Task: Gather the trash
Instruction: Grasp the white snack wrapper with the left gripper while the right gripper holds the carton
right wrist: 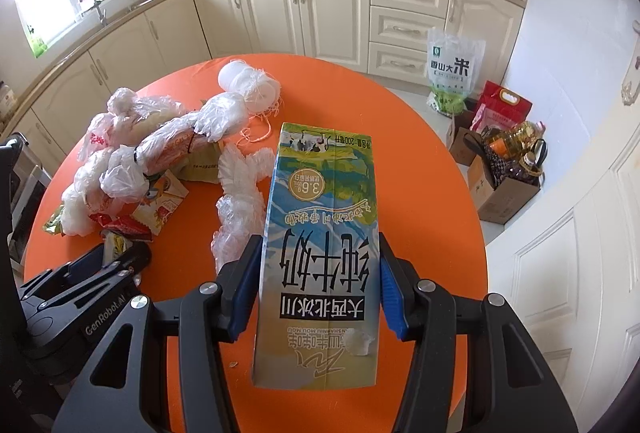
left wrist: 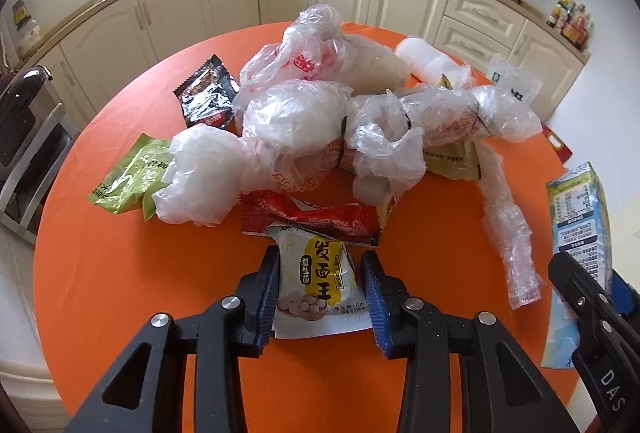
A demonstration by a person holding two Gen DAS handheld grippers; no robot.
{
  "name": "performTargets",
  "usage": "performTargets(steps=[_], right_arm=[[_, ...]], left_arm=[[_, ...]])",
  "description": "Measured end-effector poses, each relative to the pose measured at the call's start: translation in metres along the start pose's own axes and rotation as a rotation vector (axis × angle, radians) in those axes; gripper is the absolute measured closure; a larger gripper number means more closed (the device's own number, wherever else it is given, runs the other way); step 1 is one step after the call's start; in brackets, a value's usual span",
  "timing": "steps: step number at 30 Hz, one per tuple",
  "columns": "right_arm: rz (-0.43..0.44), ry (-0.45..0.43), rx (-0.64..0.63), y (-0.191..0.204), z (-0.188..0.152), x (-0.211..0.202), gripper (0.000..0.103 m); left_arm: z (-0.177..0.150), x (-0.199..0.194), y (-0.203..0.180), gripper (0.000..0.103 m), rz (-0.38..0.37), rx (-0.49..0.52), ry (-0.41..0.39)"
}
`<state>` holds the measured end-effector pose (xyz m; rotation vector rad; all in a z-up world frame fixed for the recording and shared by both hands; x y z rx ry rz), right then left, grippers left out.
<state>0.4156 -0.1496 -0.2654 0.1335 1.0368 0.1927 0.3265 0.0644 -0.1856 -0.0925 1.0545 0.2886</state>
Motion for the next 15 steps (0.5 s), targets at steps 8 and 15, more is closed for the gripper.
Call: performTargets(steps=[8,15], right_arm=[[-0.024,-0.011,0.015,0.004,-0.006,-0.013,0.05],[-0.04,-0.02,0.022,0.012,-0.016,-0.033,0.05]], left_arm=[[-0.005,-0.017,0.005,0.075,-0.031,0.057,-0.002],[-0.014,-0.039,0.007,0.077,-0.053,0.086,-0.037]])
Point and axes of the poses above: each gripper's, at about its wrist camera, not at the fingertips, and x roughly the way its jaws point, y to its left, z to its top, the point moved 1 cm from there along x, roughly the way its jaws point, and after that the axes turned 9 degrees about z, right-handed, at the moved point
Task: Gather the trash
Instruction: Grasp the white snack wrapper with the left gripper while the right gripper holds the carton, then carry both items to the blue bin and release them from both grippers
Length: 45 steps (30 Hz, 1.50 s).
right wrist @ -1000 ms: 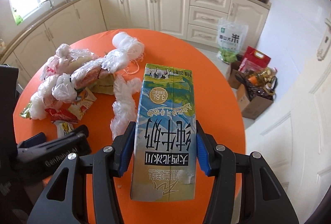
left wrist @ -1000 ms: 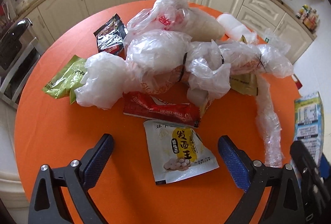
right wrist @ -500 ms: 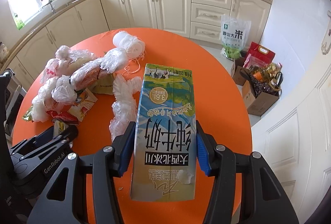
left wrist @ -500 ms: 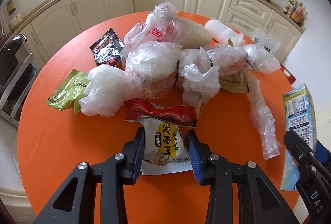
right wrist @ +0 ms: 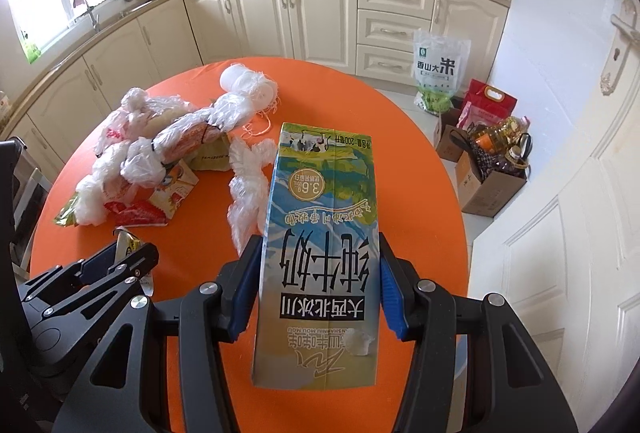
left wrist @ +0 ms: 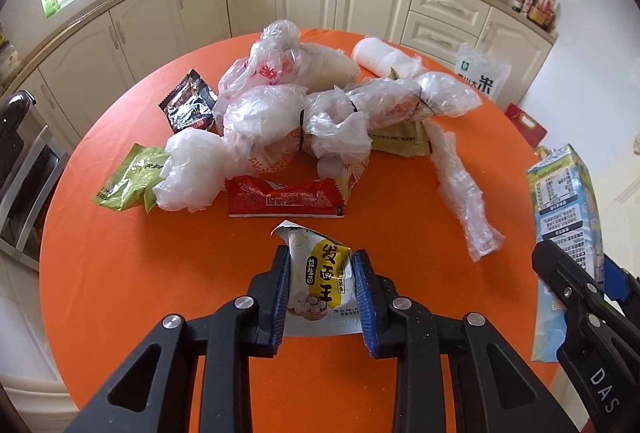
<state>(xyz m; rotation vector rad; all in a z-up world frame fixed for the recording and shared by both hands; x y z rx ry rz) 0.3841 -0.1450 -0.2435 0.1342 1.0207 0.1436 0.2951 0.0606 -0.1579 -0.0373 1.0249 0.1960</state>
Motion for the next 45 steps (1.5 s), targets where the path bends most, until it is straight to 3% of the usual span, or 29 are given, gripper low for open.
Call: performTargets(steps=[14,27,37,45], right_arm=[[-0.039,-0.075,0.072,-0.01,-0.029,-0.069,0.05],[-0.211,-0.146,0.251,-0.09,-0.081,-0.15,0.05],[-0.395,-0.116,0.441,-0.182,-0.133,-0.176,0.05],[-0.432,-0.04,0.567,-0.246,-0.162,-0.153,0.05]], left_arm=[[-0.031,-0.081,-0.015,0.077,-0.015,0.098,-0.128],[-0.08,-0.143,-0.108,0.077,-0.151,0.34,-0.21],[-0.103,-0.123,-0.209,0.077,-0.276,0.563,-0.174],[-0.103,-0.064,-0.286,0.077,-0.325,0.707,-0.063]])
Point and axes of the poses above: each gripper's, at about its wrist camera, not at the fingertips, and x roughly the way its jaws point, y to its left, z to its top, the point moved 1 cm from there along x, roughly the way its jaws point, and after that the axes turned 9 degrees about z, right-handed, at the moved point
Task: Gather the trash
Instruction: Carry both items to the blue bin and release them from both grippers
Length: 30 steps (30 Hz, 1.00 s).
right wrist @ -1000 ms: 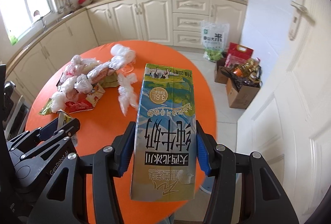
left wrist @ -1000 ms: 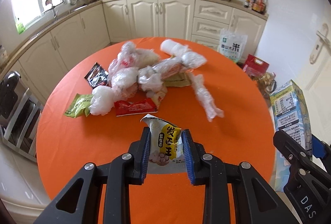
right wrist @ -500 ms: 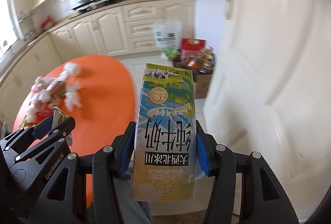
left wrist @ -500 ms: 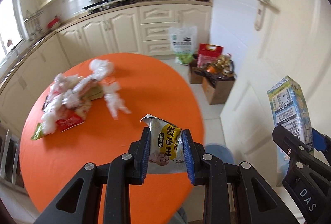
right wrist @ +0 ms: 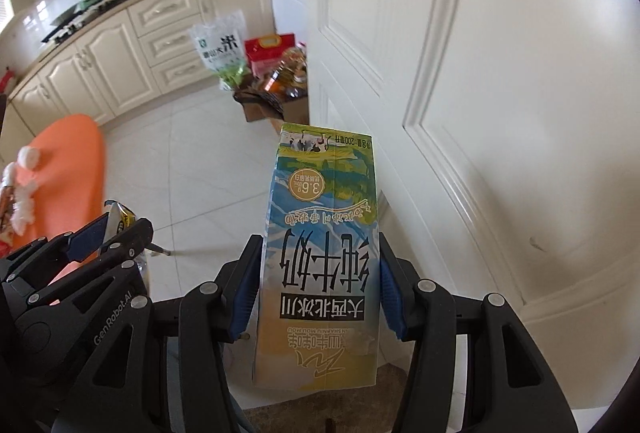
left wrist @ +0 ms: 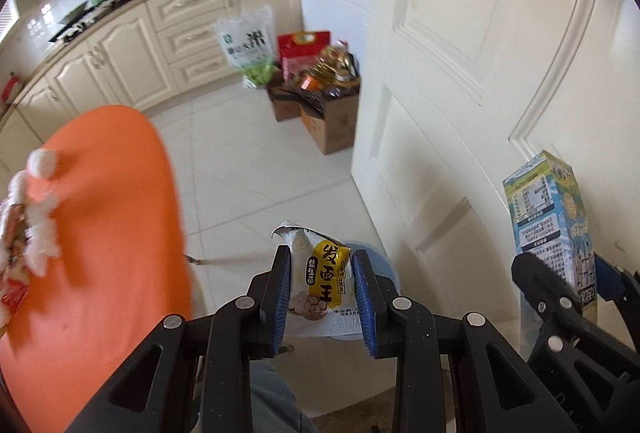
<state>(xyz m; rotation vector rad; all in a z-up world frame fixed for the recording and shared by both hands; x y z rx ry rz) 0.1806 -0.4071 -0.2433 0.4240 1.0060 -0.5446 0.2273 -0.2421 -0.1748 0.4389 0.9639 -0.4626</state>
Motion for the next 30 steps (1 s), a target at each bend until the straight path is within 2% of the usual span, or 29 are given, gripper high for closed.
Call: performTargets(steps=[4,7,8,9,11,14,17,20,25,30], right_arm=[[-0.037,0.036,0.015,-0.01,0.003,0.025,0.05],[-0.049,0.065,0.025,-0.014,0.006,0.044,0.05],[-0.05,0.073,0.028,-0.014,0.003,0.047,0.05],[-0.052,0.085,0.034,-0.016,0.004,0.054,0.05],[-0.054,0.098,0.038,-0.02,0.0,0.061,0.05],[-0.041,0.119,0.047,-0.02,0.0,0.074,0.05],[-0.033,0.135,0.048,-0.017,-0.002,0.083,0.05],[-0.007,0.158,0.053,-0.016,-0.005,0.093,0.05],[0.095,0.196,0.103,-0.015,-0.004,0.112,0.047],[0.114,0.197,0.099,-0.01,-0.002,0.118,0.045]], left_arm=[[0.025,0.043,-0.008,0.072,0.011,0.069,-0.005],[0.039,0.072,-0.013,0.059,-0.019,0.09,0.033],[0.043,0.078,-0.014,0.059,-0.022,0.092,0.043],[0.048,0.086,-0.012,0.058,-0.009,0.101,0.053],[0.053,0.095,-0.019,0.049,0.015,0.108,0.065],[0.063,0.11,-0.019,0.047,0.032,0.101,0.086],[0.07,0.117,-0.029,0.042,0.038,0.097,0.098],[0.066,0.119,-0.035,0.042,0.066,0.077,0.112],[0.065,0.117,-0.037,0.039,0.118,0.044,0.118],[0.069,0.115,-0.041,0.039,0.101,0.016,0.121]])
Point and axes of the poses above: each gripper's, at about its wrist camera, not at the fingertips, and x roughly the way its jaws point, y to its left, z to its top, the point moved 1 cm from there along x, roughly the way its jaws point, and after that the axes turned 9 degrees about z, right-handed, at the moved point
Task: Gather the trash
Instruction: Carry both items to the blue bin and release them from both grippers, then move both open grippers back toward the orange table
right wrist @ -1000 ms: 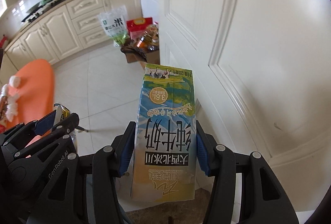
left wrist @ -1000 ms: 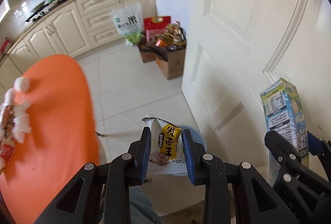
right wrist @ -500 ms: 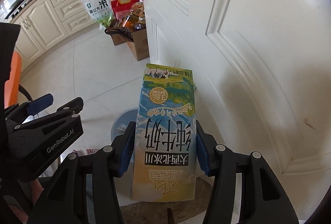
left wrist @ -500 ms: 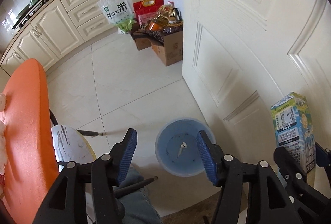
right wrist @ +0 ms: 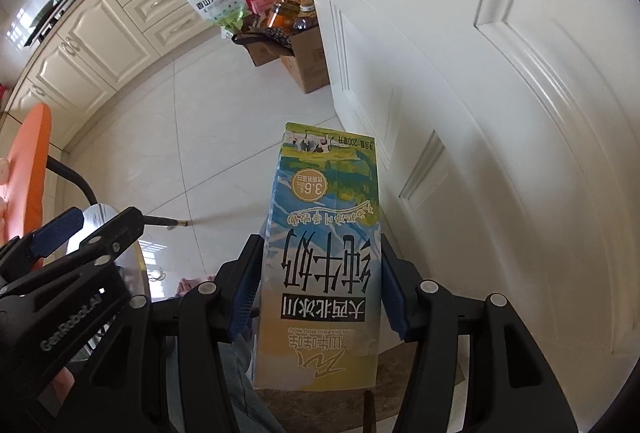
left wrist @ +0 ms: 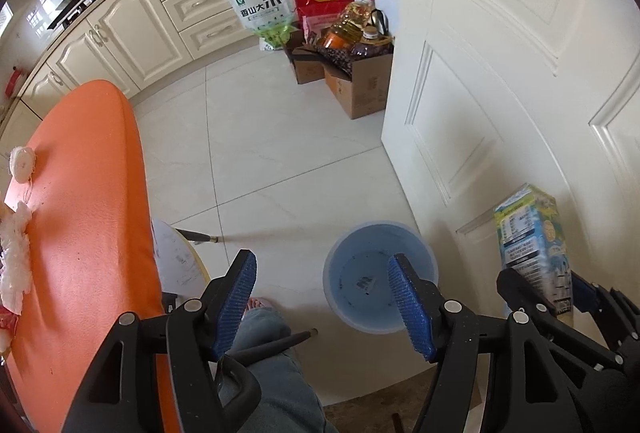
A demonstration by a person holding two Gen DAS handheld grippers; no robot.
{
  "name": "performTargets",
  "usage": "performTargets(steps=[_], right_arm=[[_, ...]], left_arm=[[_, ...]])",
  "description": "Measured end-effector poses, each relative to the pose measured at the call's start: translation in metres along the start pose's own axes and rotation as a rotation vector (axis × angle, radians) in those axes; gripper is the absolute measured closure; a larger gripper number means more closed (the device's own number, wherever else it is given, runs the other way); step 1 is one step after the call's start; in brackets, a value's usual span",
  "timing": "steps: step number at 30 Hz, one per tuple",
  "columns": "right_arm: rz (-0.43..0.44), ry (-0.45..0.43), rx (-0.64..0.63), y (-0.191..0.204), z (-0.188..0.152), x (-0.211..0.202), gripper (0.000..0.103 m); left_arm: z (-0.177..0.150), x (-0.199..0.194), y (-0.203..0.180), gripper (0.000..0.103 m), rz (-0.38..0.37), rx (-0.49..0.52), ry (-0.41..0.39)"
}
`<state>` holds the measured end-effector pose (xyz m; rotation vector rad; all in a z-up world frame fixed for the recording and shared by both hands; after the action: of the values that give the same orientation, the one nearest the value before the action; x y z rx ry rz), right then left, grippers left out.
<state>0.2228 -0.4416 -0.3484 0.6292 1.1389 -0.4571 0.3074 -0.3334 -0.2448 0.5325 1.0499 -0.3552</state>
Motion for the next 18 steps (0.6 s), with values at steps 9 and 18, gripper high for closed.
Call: performTargets(steps=[9,18], right_arm=[[0.069,0.024,0.05,-0.003,0.0,0.002,0.028],[0.022,0.01,0.046,-0.003,-0.006,-0.02,0.028]], left_arm=[[-0.005,-0.002,0.008,0.039,-0.004,-0.014,0.006],[-0.016,-0.019,0.014,0.038,-0.01,0.003,-0.001]])
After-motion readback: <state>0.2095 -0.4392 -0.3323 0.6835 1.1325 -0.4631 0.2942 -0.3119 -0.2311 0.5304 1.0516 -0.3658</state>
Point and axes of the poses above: each gripper's, at about its wrist camera, not at the fingertips, and x roughly the way its jaws point, y to its left, z to its top, the point moved 1 cm from there along x, roughly the way its jaws point, and after that the axes turned 9 degrees about z, right-handed, at the moved point
